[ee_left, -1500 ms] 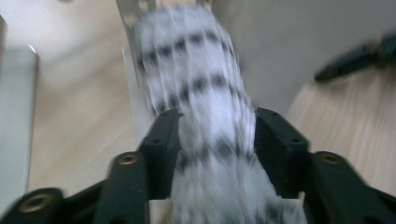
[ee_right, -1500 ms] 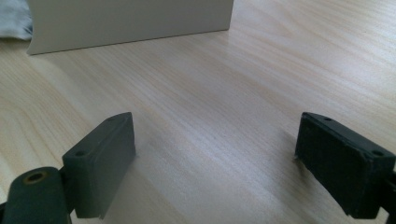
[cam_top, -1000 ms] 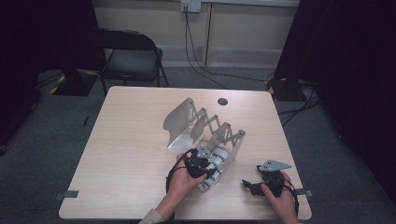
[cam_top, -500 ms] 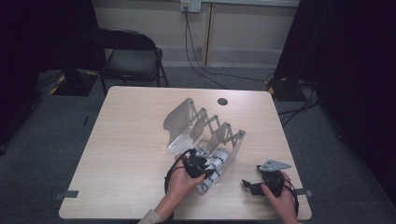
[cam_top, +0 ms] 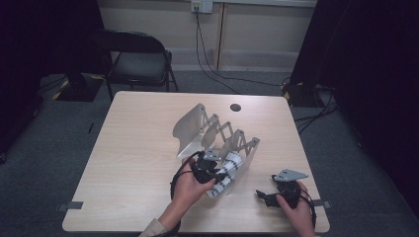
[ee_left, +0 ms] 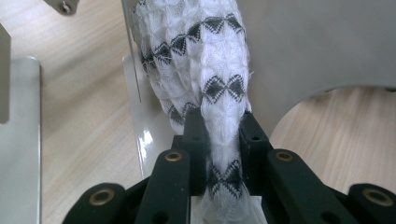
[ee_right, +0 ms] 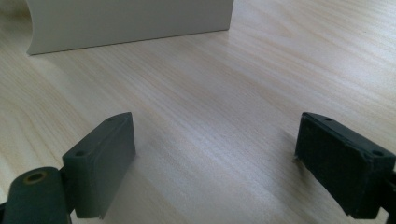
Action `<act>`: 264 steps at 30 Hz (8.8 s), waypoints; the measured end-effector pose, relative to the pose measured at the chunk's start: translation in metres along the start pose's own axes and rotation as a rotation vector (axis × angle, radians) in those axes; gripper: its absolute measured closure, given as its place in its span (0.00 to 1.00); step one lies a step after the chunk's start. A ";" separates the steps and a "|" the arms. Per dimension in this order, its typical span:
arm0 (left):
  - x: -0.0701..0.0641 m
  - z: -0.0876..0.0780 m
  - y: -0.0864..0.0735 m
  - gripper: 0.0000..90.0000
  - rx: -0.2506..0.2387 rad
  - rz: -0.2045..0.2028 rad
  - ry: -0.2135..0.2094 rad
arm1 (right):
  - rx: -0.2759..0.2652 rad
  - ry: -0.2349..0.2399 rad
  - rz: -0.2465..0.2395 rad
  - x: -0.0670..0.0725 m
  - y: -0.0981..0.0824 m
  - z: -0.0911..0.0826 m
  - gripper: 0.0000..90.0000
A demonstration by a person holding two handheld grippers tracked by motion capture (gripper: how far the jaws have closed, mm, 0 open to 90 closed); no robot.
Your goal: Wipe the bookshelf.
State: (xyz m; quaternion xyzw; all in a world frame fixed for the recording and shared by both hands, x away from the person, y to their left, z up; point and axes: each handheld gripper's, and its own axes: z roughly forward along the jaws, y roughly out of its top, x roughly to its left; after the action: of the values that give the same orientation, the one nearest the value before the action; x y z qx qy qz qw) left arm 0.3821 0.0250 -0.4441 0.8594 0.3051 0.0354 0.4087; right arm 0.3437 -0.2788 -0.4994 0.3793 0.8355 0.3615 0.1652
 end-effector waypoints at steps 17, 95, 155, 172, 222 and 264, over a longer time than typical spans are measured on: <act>-0.009 -0.025 0.033 0.86 -0.045 0.007 -0.029 | 0.000 0.000 0.000 0.000 0.000 0.000 0.13; -0.023 -0.040 0.068 0.85 -0.047 -0.009 -0.043 | 0.000 0.000 -0.001 0.000 0.000 0.000 0.13; -0.025 -0.053 0.084 0.85 -0.030 -0.061 0.011 | -0.001 -0.002 -0.001 0.000 0.000 0.000 0.13; -0.034 -0.040 0.086 0.85 -0.005 -0.067 -0.006 | -0.001 -0.001 0.000 0.000 0.000 0.000 0.13; -0.018 0.024 0.004 0.85 0.120 -0.131 0.004 | 0.000 0.000 -0.001 0.000 0.000 0.000 0.13; -0.041 -0.038 0.088 0.85 -0.008 -0.104 0.013 | -0.001 -0.001 0.000 0.000 0.000 0.000 0.13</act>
State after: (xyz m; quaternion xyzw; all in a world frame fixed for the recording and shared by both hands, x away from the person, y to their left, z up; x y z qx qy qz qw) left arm 0.3809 -0.0137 -0.3469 0.8404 0.3520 0.0210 0.4115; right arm 0.3437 -0.2787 -0.4995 0.3796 0.8353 0.3616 0.1658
